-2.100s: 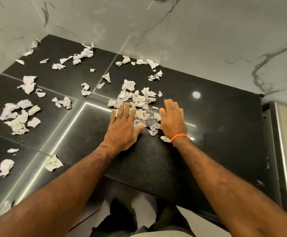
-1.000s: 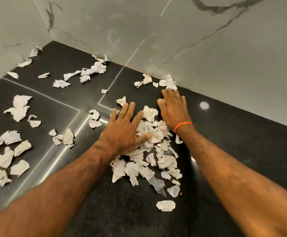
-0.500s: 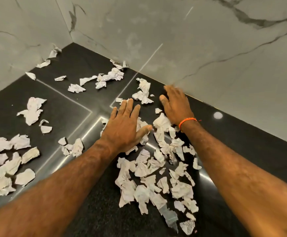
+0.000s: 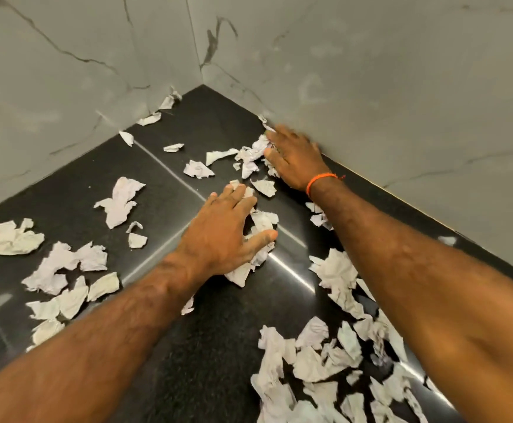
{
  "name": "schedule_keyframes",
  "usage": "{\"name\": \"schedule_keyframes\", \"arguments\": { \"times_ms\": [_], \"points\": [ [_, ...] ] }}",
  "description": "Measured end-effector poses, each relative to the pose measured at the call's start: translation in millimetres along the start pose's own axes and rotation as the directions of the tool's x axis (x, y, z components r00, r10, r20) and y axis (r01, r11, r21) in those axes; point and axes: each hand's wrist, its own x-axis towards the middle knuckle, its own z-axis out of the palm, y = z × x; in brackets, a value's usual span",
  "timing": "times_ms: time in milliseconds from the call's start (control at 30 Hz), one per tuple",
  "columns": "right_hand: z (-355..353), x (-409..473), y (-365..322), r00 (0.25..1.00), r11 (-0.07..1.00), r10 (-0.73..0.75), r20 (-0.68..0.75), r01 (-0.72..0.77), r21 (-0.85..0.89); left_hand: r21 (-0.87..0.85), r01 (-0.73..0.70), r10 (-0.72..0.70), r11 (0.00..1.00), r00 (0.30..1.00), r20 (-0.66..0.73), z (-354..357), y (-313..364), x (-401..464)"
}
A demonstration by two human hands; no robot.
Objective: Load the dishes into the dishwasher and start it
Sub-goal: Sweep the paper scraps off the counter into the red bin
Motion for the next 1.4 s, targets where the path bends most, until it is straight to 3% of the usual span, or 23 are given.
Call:
{"name": "schedule_keyframes", "arguments": {
  "times_ms": [100, 200, 267, 333, 400, 500, 567, 667, 733, 833, 900, 967, 1033, 1067, 1133, 1200, 1267, 1333, 1400],
  "points": [
    [5, -1, -13, 0.985, 0.956, -0.169, 0.038, 0.154, 0.251, -0.028, -0.009, 0.003, 1.0, 0.981, -0.194, -7, -16, -7],
    [9, -9, -21, 0.99, 0.818, -0.141, -0.015, 0.125, 0.561, -0.039, 0.08, -0.088, 0.996, 0.961, -0.263, -7, -33, -12],
    [12, -6, -25, 0.995, 0.871, -0.049, -0.084, 0.084, 0.484, 0.004, 0.152, -0.149, 0.988, 0.977, -0.155, -5, -40, -15],
    [17, -7, -31, 0.995, 0.982, -0.081, 0.053, 0.071, 0.172, 0.057, 0.173, -0.172, 0.983, 0.985, -0.021, -1, -45, -19],
    [20, -21, -41, 0.971, 0.99, -0.138, 0.197, 0.132, 0.044, 0.083, 0.13, -0.136, 0.988, 0.988, 0.076, 1, -42, -30],
    [21, -66, -59, 0.937, 0.97, -0.222, 0.271, 0.183, 0.163, -0.007, 0.094, -0.093, 0.996, 0.99, 0.106, 1, -32, -57],
    [15, -102, -68, 0.905, 0.95, -0.265, 0.333, 0.186, 0.25, -0.114, 0.048, -0.049, 0.992, 0.999, -0.005, -3, -24, -78],
    [-14, -147, -66, 0.972, 0.904, -0.109, 0.209, 0.01, 0.427, -0.129, 0.045, -0.069, 0.991, 0.979, -0.189, -3, -11, -106],
    [-29, -172, -44, 0.993, 0.952, 0.1, 0.065, -0.114, 0.285, -0.114, 0.08, -0.097, 0.99, 0.983, -0.156, -1, 0, -120],
    [-24, -210, -23, 0.948, 0.956, 0.29, 0.133, -0.28, -0.092, -0.059, 0.013, -0.009, 0.998, 0.998, 0.068, 8, 20, -134],
    [-7, -231, -37, 0.95, 0.973, 0.229, 0.212, -0.224, -0.047, -0.022, -0.002, 0.006, 1.0, 0.988, 0.156, 12, 31, -143],
    [-2, -247, -63, 0.959, 0.98, 0.093, 0.267, -0.135, 0.144, -0.059, 0.068, -0.063, 0.996, 0.995, 0.079, 13, 41, -155],
    [-13, -265, -77, 0.979, 0.939, 0.09, 0.184, -0.145, 0.311, -0.091, 0.098, -0.101, 0.991, 0.994, -0.028, 12, 51, -171],
    [-20, -276, -77, 0.982, 0.924, 0.161, 0.096, -0.184, 0.335, -0.086, 0.081, -0.087, 0.993, 0.994, -0.061, 11, 56, -179],
    [-28, -303, -62, 0.941, 0.928, 0.334, -0.051, -0.319, 0.191, -0.076, 0.002, -0.007, 0.997, 0.998, -0.069, 11, 67, -192],
    [-28, -331, -45, 0.87, 0.872, 0.487, -0.081, -0.49, -0.024, -0.048, -0.134, 0.134, 0.99, 0.991, 0.012, 12, 78, -202],
    [-15, -351, -46, 0.817, 0.808, 0.573, -0.056, -0.575, -0.128, 0.007, -0.27, 0.267, 0.963, 0.955, 0.128, 20, 87, -210],
    [2, -357, -67, 0.855, 0.848, 0.518, -0.015, -0.516, -0.124, 0.072, -0.328, 0.309, 0.942, 0.931, 0.195, 29, 90, -213],
    [12, -361, -89, 0.908, 0.907, 0.418, 0.025, -0.419, 0.041, 0.104, -0.282, 0.262, 0.954, 0.949, 0.174, 30, 89, -213]
  ]
}}
